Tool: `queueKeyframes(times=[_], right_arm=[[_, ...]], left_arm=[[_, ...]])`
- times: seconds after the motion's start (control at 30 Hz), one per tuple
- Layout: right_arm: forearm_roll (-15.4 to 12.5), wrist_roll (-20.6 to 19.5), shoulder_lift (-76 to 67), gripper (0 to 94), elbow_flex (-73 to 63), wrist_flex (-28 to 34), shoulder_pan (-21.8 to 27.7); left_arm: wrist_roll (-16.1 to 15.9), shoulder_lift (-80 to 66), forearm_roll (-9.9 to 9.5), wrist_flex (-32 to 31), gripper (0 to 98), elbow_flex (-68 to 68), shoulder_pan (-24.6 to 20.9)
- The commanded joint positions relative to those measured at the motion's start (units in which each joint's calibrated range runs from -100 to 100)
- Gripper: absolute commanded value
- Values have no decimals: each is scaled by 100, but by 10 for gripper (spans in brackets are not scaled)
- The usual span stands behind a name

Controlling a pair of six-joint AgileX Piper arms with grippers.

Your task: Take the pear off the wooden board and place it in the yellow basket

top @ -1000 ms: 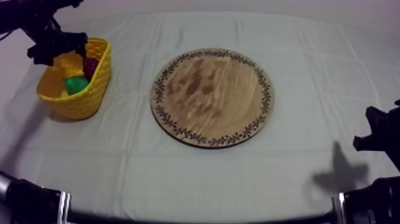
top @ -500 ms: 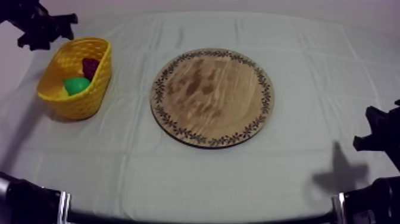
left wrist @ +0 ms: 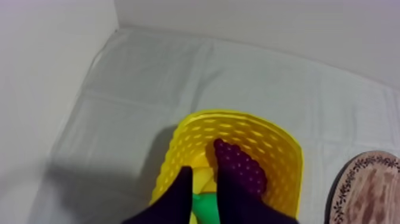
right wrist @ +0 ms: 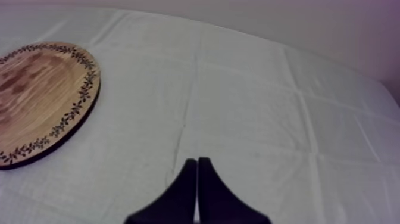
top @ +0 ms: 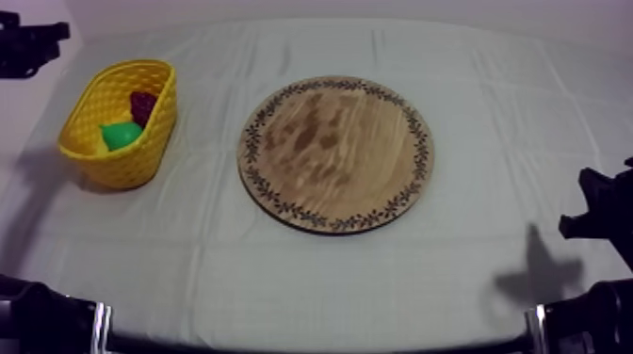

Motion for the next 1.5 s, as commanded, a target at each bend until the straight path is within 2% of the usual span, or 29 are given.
queueKeyframes(times=[0.0, 0.23, 0.57, 0.93, 1.2, 1.47], right_arm=[[0, 2, 1, 5, 5, -4, 1], [0, 2, 1, 5, 5, -4, -1], [0, 2, 1, 5, 5, -4, 1], [0, 2, 1, 5, 5, -4, 1], [0, 2, 1, 5, 5, -4, 1], [0, 2, 1, 5, 5, -4, 1]], left_arm=[[-214, -1205, 136, -43, 89, 637, -18], [-417, -3164, 429, -228, 13, 2126, -23], [-611, -5247, 625, -350, 0, 3962, -27], [-752, -6263, 627, -788, 0, 5121, -31], [-986, -6663, 827, -775, 0, 5359, -16], [-889, -6939, 907, -772, 0, 5456, -72]])
